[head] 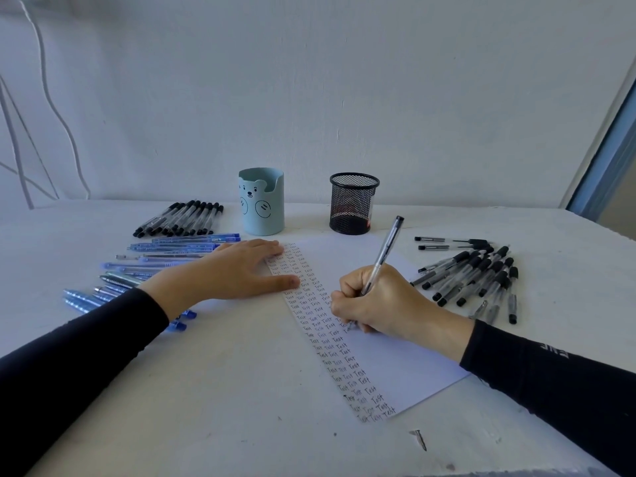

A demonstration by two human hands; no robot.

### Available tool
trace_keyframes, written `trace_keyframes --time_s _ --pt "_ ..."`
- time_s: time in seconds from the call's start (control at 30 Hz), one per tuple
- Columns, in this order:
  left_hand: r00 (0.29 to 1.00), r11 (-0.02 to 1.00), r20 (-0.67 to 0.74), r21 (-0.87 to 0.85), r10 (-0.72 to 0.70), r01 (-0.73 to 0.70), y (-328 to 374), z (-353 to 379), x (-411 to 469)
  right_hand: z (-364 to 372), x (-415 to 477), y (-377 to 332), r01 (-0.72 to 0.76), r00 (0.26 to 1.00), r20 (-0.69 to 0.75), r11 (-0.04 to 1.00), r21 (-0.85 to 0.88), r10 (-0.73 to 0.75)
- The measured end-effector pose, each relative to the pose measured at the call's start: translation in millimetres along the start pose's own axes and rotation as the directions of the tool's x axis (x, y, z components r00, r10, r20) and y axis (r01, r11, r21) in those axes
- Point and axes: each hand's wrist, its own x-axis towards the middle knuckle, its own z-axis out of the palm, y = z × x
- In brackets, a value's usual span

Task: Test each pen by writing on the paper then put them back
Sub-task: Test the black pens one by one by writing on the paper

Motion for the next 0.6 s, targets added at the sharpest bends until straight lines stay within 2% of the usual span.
trace_keyframes --time_s 0.6 --pt "1.000 1.000 -0.003 0.019 0.010 -0.010 1.4 0.1 -0.7 -1.8 2.9 4.8 0.013 1.000 -0.021 1.000 -0.004 -0.013"
